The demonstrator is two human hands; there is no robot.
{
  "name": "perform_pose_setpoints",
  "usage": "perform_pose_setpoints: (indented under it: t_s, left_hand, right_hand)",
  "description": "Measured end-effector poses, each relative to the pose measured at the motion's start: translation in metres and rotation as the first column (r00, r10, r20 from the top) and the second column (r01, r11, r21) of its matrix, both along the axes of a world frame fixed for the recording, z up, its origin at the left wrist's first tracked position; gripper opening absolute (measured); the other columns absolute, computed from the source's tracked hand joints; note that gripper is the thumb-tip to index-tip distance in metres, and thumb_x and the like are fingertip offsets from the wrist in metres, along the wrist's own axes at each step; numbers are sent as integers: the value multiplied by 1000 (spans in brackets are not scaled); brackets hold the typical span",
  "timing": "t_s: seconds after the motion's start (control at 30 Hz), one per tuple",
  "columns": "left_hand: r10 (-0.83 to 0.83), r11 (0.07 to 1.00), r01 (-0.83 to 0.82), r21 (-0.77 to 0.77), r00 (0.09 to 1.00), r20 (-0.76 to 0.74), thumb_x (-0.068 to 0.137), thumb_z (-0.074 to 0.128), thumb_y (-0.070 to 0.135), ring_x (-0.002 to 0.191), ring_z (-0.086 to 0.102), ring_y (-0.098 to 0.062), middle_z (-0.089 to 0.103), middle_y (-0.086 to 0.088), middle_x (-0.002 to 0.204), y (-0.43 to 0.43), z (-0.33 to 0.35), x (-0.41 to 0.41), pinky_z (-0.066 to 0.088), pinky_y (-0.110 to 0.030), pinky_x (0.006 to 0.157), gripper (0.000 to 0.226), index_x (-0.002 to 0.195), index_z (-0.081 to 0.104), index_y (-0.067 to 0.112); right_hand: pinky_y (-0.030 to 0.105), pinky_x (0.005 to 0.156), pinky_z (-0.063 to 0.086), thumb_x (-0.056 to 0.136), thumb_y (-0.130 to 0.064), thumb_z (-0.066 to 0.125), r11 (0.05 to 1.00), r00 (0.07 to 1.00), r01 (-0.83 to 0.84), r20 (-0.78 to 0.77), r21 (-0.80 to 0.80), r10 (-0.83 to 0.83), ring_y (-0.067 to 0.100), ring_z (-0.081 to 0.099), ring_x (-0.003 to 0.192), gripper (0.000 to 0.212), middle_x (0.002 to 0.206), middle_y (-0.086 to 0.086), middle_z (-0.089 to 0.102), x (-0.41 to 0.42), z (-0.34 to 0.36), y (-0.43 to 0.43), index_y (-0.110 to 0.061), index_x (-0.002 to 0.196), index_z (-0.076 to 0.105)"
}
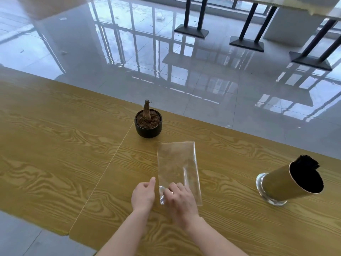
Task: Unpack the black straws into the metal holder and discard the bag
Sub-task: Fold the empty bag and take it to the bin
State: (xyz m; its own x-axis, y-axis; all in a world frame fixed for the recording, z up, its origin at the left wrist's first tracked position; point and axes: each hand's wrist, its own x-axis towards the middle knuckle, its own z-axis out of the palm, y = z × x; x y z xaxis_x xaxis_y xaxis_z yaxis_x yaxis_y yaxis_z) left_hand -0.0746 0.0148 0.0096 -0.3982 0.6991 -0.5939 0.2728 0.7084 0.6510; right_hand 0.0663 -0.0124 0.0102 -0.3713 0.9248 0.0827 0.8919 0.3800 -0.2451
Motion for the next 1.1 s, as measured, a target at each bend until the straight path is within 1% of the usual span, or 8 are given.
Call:
perform_pose_setpoints:
  t_s: [0.17, 0.3, 0.4, 0.53, 0.67, 0.77, 0.93, 1.1]
  left_hand:
    - [-166, 986, 162, -37, 974, -152, 88, 66, 50, 119, 59, -28, 65, -12, 127, -4, -7, 0, 46, -38, 103, 61, 131, 59, 6]
    - [-186, 982, 182, -42, 964, -192, 86, 69, 47, 117, 59, -28, 62, -13, 128, -6, -6, 3, 47, -38, 101, 64, 135, 56, 7]
    - [-161, 986, 152, -62, 969, -189, 87, 69, 45, 117, 58, -28, 59, -12, 130, -7, -3, 6, 48, -39, 100, 64, 137, 54, 9]
    - [-122, 990, 109, -86, 979, -162, 89, 68, 40, 119, 57, -27, 58, -11, 133, -6, 0, 6, 49, -40, 99, 59, 138, 53, 11]
    - [-107, 991, 95, -91, 985, -138, 88, 67, 35, 119, 59, -27, 59, -9, 135, -5, 3, 4, 50, -39, 98, 58, 138, 52, 11]
    - [-77, 994, 67, -88, 992, -105, 87, 69, 39, 115, 63, -27, 59, -8, 136, -7, 1, 1, 51, -42, 99, 60, 138, 53, 12]
    - [-24, 998, 20, -65, 997, -73, 85, 68, 55, 117, 60, -25, 64, -6, 127, -15, 2, -4, 49, -39, 98, 72, 140, 51, 13]
    - [239, 971, -231, -62, 954, 184, 73, 72, 70, 88, 67, -26, 64, -8, 107, -45, 20, 3, 59, -42, 78, 95, 141, 44, 9]
  right_hand:
    - [35, 89, 51, 74, -37, 67, 997, 990, -22, -143, -73, 11, 20, 62, 96, 27, 101, -5, 68, 8, 1, -6, -22, 97, 68]
    - [38, 88, 51, 88, -27, 71, 864, 814, 495, -299, -93, -498, 25, 60, 102, 28, 110, 3, 68, 33, 9, 6, -15, 113, 68]
    - [39, 98, 43, 94, -46, 60, 661, 685, 640, -100, -391, -722, 29, 52, 119, 53, 130, 7, 57, 51, 6, 23, -13, 135, 54]
    - [38, 93, 46, 92, -53, 60, 531, 645, 641, 13, -554, -764, 28, 57, 121, 59, 130, 5, 60, 55, 1, 41, -15, 136, 51]
    - [33, 67, 47, 89, -32, 64, 410, 530, 593, -48, -693, -847, 19, 61, 75, 15, 90, 1, 70, 57, 1, 49, -17, 90, 64]
    - [31, 54, 37, 85, -16, 65, 386, 398, 508, -187, -770, -898, 18, 45, 56, 21, 66, 0, 54, 62, 2, 46, -15, 68, 52]
    - [34, 58, 50, 88, -8, 68, 434, 222, 315, -379, -844, -899, 21, 58, 63, 8, 74, 10, 65, 70, 21, 36, -1, 86, 68]
    - [45, 76, 61, 89, -6, 70, 491, 37, 146, -491, -859, -870, 29, 72, 75, 5, 86, 18, 75, 62, 46, 29, -2, 93, 70]
